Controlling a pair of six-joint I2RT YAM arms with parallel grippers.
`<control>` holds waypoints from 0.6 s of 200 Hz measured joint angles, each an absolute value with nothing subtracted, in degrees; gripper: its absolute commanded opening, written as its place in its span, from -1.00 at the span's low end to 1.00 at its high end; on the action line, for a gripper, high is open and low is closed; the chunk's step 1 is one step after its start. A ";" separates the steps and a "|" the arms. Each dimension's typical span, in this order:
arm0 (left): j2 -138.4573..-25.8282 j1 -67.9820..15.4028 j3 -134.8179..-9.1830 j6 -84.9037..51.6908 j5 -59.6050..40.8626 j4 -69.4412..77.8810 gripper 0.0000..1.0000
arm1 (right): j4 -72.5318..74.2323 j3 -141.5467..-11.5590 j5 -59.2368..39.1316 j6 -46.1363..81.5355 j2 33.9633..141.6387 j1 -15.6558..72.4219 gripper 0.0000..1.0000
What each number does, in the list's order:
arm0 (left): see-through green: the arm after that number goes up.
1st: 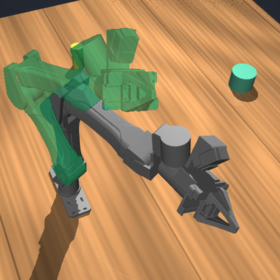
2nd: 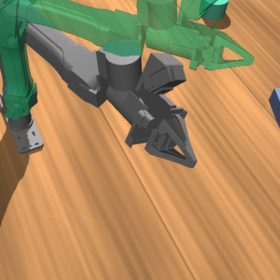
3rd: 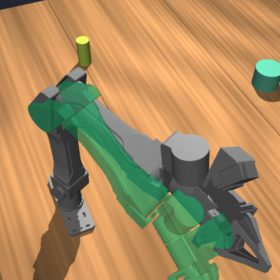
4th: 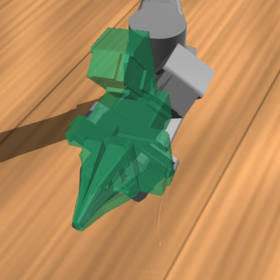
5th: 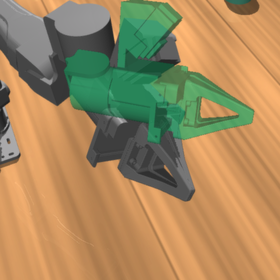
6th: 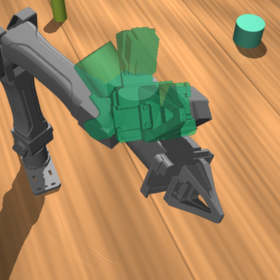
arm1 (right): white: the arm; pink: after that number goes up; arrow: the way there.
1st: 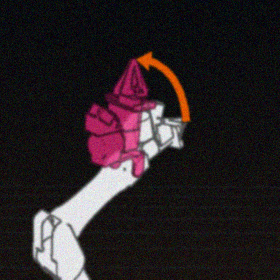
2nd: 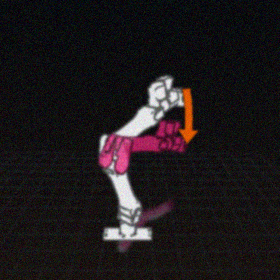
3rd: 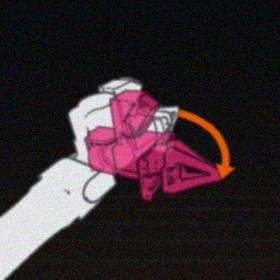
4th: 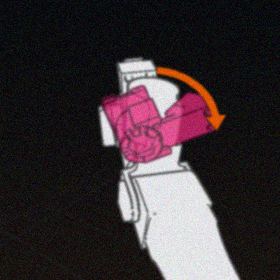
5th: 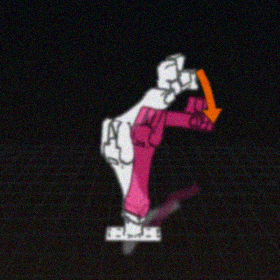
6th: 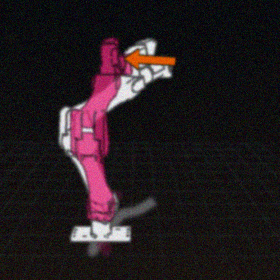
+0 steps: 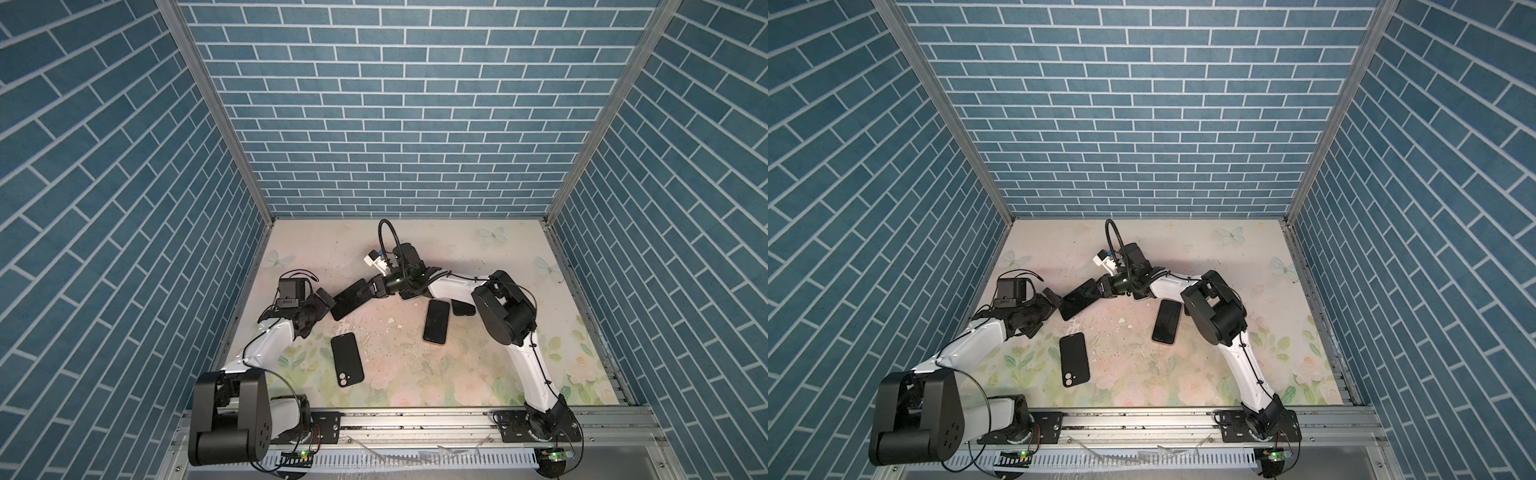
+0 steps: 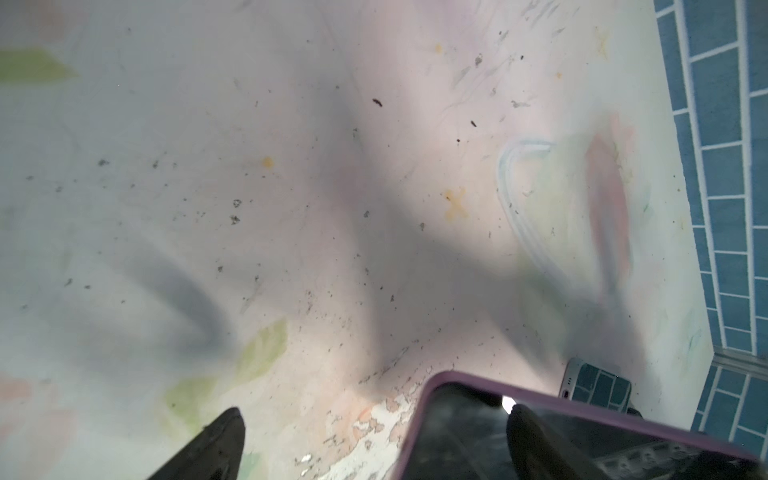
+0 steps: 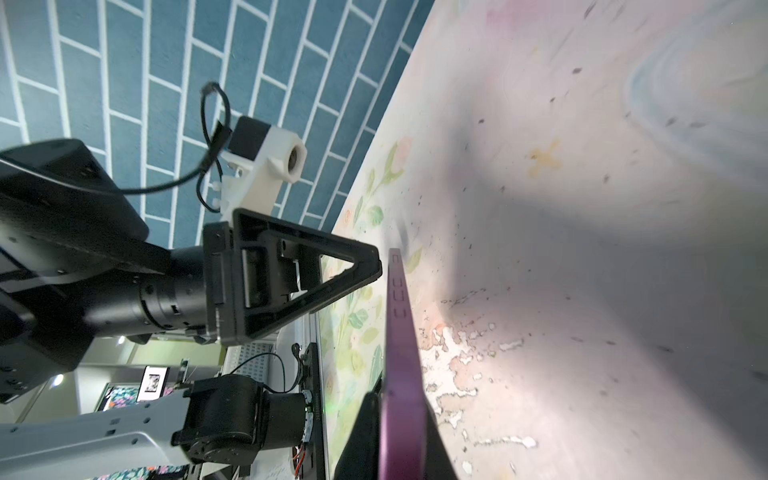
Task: Put the phone into the phone case
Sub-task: 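Open the left gripper and move it toward the black phone case while the right holds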
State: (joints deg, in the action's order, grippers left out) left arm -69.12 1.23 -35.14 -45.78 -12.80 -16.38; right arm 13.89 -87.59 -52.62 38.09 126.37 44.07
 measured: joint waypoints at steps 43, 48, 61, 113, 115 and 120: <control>-66.30 -7.84 -40.58 -41.01 -5.72 -25.39 0.98 | 15.09 -76.62 -49.47 36.18 112.16 38.79 -1.00; -66.32 -9.54 -41.63 -40.56 -4.60 -26.55 0.97 | 14.94 -75.31 -49.21 35.77 110.61 38.24 -1.00; -66.37 -13.65 -44.07 -39.66 -1.80 -29.47 0.95 | 14.28 -71.83 -48.36 34.65 106.59 36.88 -1.00; -67.33 -23.62 -46.46 -42.04 4.58 -40.01 0.83 | 8.38 -61.21 -44.29 29.47 93.71 32.67 -1.00; -67.46 -23.97 -46.46 -42.26 4.69 -40.38 0.83 | 8.12 -60.86 -44.14 29.32 93.27 32.56 -1.00; -67.68 -24.82 -46.46 -42.70 5.08 -41.23 0.81 | 7.84 -60.12 -43.81 28.93 92.33 32.21 -1.00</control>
State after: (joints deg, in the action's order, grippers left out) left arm -67.68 -24.82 -46.46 -42.70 5.08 -41.23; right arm 7.84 -60.12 -43.81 28.93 92.33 32.21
